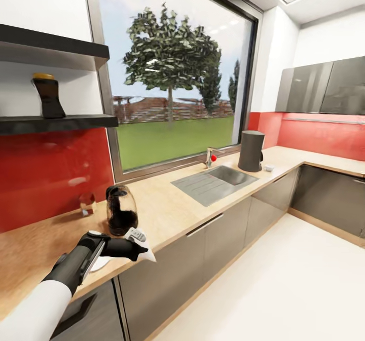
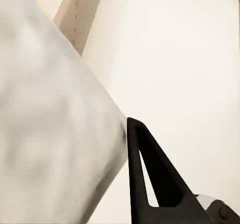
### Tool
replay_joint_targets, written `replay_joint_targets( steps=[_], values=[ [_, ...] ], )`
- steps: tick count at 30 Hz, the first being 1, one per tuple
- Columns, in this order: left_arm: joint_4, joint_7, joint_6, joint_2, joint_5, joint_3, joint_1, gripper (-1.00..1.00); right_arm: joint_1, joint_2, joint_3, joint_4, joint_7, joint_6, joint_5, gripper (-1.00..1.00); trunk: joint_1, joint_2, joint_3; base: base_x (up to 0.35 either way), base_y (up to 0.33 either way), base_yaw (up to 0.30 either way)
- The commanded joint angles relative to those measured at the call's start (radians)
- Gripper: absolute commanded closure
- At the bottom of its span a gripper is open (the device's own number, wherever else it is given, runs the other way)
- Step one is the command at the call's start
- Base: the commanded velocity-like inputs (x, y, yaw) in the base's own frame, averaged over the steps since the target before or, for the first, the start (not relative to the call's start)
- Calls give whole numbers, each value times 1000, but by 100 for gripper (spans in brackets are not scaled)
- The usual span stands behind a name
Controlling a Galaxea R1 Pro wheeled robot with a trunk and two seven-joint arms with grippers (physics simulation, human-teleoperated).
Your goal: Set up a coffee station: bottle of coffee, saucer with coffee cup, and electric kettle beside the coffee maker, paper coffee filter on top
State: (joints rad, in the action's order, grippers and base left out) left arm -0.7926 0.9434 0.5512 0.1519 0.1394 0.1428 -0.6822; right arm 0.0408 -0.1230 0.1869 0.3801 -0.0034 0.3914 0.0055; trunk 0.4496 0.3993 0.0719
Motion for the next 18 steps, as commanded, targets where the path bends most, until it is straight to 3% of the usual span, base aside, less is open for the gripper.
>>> replay_joint_targets(
  steps=[1, 7, 10, 14, 16, 18],
  values=[
    [-2, -14, -2, -7, 11, 1, 1, 100, 1, 0, 2, -1, 0, 3, 1, -100, 0, 1, 0, -4, -5, -209],
    [8, -157, -11, -85, 10, 4, 5, 100, 1, 0, 2, -1, -1, 3, 2, -100, 0, 1, 6, -1, -1, -209],
    [12, -206, -61, -133, 10, 5, 35, 100, 0, 0, 2, -1, -1, 3, 2, -100, 0, 1, 9, 0, 0, -209],
    [16, -221, -140, -147, 12, 5, 117, 100, 1, 0, 2, -1, -1, 3, 1, -100, 0, 1, 12, 0, 0, -209],
    [43, -226, -226, -148, 13, 5, 179, 100, 1, 1, 2, -1, -1, 3, 2, -100, 0, 1, 14, 0, 0, -209],
    [79, -229, -287, -148, 13, 5, 208, 100, 1, 1, 2, -1, -1, 3, 2, -100, 0, 1, 16, 0, 0, -209]
  ],
)
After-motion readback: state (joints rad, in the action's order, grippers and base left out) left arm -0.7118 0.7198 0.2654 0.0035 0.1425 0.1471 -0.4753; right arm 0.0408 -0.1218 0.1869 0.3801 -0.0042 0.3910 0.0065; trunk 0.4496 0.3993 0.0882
